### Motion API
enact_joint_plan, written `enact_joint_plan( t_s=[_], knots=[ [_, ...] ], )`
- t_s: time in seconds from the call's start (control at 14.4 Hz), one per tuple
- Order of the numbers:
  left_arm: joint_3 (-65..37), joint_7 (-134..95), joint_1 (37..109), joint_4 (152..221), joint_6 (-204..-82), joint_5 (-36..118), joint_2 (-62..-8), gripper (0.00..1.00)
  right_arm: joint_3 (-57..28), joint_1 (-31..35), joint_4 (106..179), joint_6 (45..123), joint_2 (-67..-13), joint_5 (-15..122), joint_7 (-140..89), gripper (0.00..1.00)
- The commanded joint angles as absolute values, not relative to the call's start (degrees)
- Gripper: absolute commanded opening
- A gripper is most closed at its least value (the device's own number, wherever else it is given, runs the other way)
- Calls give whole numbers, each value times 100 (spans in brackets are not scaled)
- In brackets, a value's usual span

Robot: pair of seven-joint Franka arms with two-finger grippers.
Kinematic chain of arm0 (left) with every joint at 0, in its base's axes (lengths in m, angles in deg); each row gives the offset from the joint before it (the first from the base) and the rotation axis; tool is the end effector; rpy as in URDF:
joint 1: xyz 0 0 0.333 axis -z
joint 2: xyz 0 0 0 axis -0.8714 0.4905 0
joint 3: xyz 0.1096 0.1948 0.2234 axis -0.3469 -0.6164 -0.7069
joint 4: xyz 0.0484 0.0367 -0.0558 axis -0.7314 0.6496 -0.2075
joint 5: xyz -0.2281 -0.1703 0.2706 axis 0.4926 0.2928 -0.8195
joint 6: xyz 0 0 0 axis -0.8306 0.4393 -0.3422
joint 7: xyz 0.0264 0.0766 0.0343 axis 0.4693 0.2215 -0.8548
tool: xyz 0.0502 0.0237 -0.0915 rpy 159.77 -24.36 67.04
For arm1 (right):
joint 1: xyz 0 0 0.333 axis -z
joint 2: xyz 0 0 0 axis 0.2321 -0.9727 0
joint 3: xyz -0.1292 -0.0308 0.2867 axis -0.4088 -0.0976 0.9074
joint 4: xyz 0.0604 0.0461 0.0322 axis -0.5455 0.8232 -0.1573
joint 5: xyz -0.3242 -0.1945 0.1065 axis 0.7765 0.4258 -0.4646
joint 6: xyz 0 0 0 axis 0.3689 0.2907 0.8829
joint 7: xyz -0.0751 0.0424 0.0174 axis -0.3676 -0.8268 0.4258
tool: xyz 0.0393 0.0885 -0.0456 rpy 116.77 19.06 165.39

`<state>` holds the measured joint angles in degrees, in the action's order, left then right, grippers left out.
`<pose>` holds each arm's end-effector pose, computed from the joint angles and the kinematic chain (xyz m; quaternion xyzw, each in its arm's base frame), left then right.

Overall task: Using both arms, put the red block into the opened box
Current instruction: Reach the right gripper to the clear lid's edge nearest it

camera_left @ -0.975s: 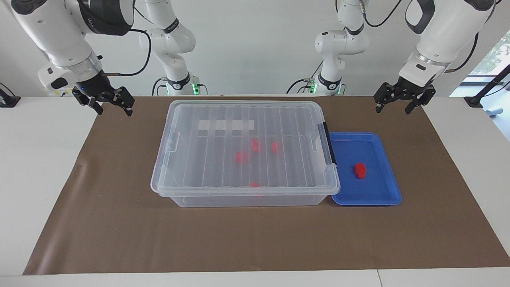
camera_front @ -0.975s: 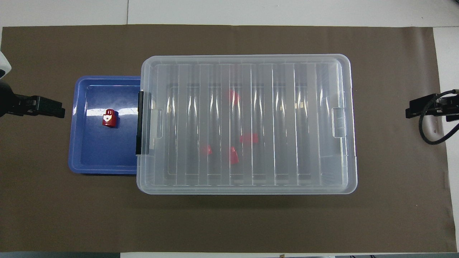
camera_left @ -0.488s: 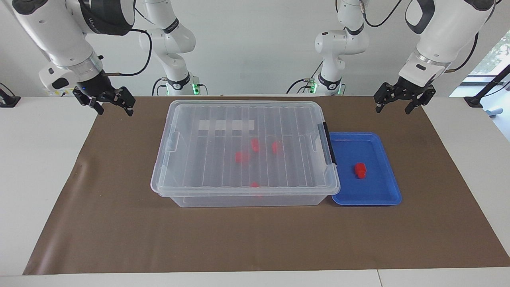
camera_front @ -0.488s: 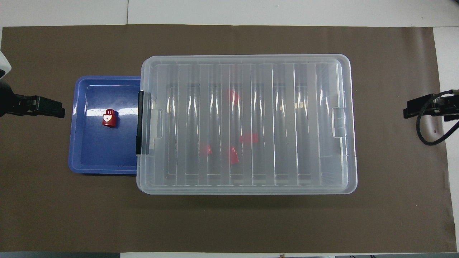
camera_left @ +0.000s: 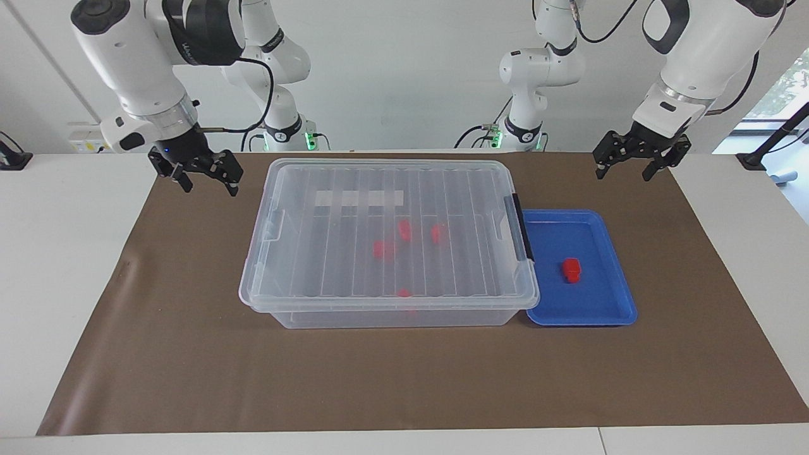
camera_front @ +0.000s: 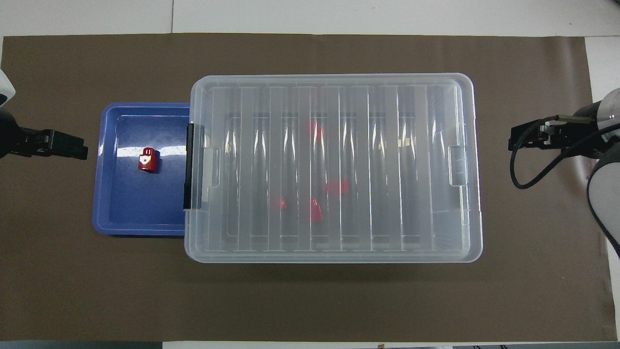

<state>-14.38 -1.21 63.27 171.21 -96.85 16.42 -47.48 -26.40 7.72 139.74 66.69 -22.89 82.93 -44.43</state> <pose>0.5411 -0.0526 0.6150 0.9976 -0.0695 0.0013 0.0076 0.5535 0.0137 0.5669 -0.9964 0.0833 -0.0070 0.0131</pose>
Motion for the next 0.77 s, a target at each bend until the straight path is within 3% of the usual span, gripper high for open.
enact_joint_plan(
  t_s=[0.0,0.21,0.7],
  knots=[
    [-1460,-72,6300,17280,-9677,1738,-4906,100,-2374,789,14643,7315,-2169,8114,-4890,100],
    [-1460,-72,6300,17280,-9669,1738,-4906,100,-2356,701,14854,7684,-2388,8114,-5015,100],
    [-1460,-72,6300,17280,-9669,1738,-4915,100,-2355,762,15391,8098,-2327,8114,-4822,100]
  ],
)
